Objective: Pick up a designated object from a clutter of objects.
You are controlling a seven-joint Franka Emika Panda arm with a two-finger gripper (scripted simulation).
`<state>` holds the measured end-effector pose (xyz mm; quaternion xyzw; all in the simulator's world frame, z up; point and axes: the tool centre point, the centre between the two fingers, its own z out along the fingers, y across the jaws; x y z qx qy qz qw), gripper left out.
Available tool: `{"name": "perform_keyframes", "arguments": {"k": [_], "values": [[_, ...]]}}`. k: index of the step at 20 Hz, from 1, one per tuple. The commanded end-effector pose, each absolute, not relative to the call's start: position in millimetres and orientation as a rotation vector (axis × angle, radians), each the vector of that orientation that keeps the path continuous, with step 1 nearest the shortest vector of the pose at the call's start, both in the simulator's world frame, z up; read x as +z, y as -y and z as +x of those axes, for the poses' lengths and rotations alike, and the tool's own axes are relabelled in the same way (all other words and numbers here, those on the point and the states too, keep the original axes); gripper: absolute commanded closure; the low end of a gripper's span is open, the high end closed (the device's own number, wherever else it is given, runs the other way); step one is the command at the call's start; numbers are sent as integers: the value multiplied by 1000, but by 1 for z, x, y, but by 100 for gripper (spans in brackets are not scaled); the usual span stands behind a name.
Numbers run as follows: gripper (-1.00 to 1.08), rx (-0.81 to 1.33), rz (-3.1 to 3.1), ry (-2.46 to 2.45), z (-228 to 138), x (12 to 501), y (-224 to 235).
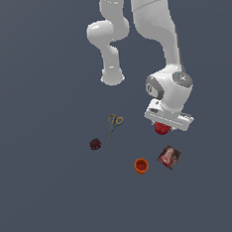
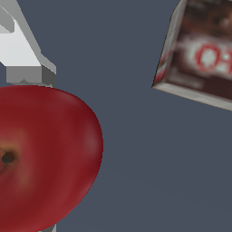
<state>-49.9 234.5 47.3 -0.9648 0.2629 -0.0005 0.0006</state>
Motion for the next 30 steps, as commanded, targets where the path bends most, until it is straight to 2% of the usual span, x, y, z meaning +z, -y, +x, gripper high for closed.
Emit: {"name": "perform_keyframes", "arguments": {"k": [1,16,23,30], "values": [[108,0,-3031,-827,-50,46,-234],[108,-2,-3030,-826,-52,62,-217],[108,-2,-3030,-826,-57,93,-180],[108,-1,-3029,-826,-65,140,-124]]}}
